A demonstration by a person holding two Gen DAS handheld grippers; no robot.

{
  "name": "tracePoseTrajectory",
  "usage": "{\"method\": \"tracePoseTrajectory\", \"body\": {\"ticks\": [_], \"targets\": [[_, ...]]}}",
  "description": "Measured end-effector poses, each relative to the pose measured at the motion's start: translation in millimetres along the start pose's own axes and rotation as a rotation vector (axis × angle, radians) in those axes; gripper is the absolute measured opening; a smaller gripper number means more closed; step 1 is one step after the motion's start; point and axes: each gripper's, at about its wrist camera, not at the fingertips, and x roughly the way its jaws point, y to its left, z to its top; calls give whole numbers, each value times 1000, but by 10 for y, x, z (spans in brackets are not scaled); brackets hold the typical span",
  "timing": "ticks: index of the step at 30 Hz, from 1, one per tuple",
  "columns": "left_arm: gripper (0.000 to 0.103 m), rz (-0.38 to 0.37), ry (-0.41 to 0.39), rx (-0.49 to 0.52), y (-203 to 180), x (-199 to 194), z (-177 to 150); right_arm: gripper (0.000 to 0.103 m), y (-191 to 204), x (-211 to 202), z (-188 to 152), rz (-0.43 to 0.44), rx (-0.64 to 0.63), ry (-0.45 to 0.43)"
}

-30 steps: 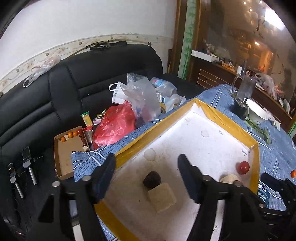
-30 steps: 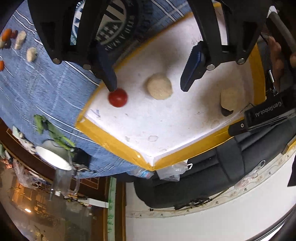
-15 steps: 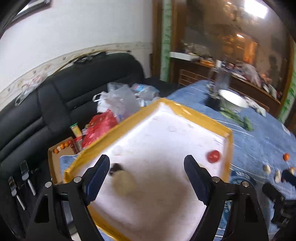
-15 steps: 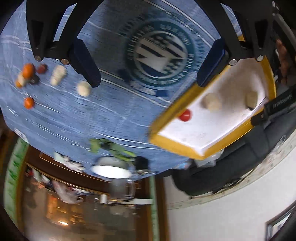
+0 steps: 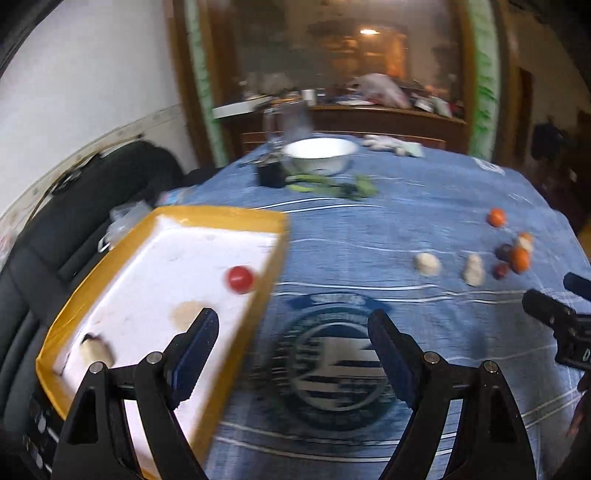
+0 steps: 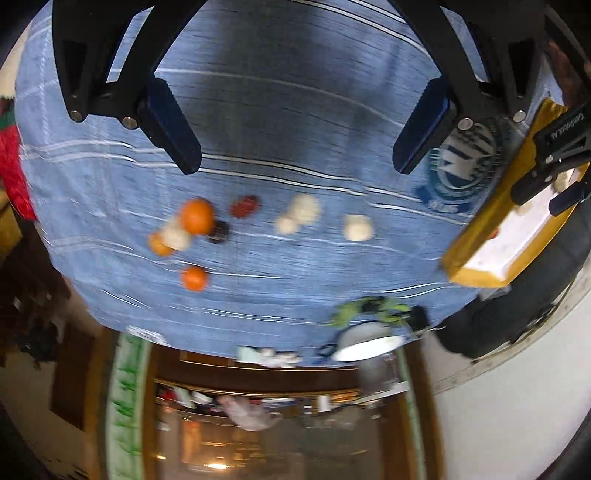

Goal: Organize fruits
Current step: 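Move both open tools back over the remaining items, then grasp the orange with the right tool while the left tool grasps a tan lump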

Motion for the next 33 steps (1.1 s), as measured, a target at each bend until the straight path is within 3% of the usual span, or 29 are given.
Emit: {"method": "tracePoseTrajectory", "body": {"ticks": [7, 14, 26, 28, 30, 33], "targets": [[83, -81, -6, 79, -485, 33, 45, 103, -546, -129, -83, -78, 109, -7], [83, -147, 28, 140, -868, 145, -1, 103, -803, -146, -206, -117, 156, 4], [83, -139, 88, 126, -916, 439, -12, 103, -877, 58, -166, -100, 167, 17], [83, -146, 95, 114, -915, 473, 7, 96, -865, 146, -102, -85, 167, 9], [83, -147, 99, 110, -936, 507, 32, 77, -847, 270, -33, -81, 162, 21], [83, -160, 105, 109, -996, 570, 79, 75, -854, 478, 64, -78, 172, 44]]}}
